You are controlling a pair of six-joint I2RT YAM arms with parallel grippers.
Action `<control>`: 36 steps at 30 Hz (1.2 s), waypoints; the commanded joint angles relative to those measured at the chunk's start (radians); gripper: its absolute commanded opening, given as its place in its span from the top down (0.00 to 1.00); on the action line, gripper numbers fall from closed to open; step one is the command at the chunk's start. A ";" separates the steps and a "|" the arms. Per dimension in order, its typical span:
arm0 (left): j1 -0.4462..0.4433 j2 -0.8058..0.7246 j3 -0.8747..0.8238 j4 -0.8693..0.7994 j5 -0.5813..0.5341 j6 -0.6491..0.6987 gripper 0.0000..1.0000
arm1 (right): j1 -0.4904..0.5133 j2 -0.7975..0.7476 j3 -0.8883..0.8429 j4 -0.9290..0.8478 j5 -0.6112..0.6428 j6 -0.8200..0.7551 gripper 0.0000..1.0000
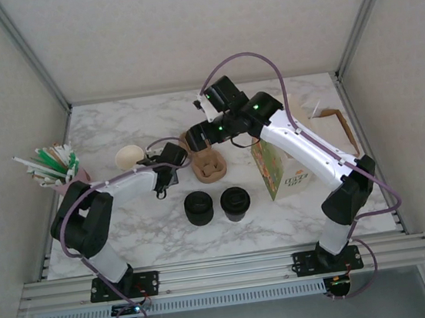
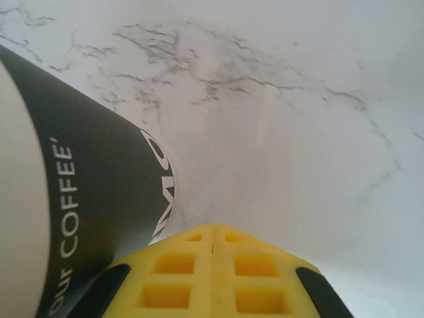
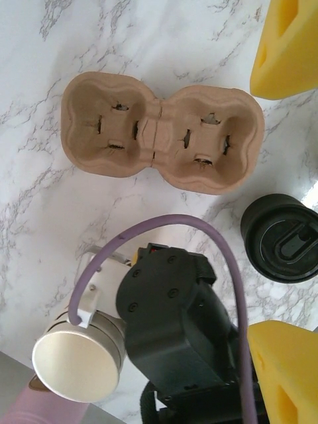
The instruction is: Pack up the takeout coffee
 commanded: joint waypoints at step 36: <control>0.215 -0.140 -0.049 0.062 0.120 -0.025 0.88 | -0.001 0.484 0.355 -0.243 0.141 -0.003 0.39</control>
